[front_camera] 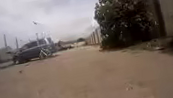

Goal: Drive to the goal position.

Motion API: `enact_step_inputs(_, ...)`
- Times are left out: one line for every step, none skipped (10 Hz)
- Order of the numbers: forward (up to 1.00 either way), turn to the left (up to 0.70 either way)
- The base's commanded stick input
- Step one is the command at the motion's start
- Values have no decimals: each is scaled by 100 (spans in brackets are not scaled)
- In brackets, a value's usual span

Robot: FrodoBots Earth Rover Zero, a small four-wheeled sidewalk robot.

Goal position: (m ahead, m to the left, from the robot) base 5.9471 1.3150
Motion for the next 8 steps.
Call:
enact_step_inputs(100, 0)
enact_step_inputs(100, 0)
enact_step_inputs(100, 0)
enact_step_inputs(100, 0)
enact_step_inputs(100, 0)
enact_step_inputs(100, 0)
enact_step_inputs(100, 0)
enact_step_inputs(100, 0)
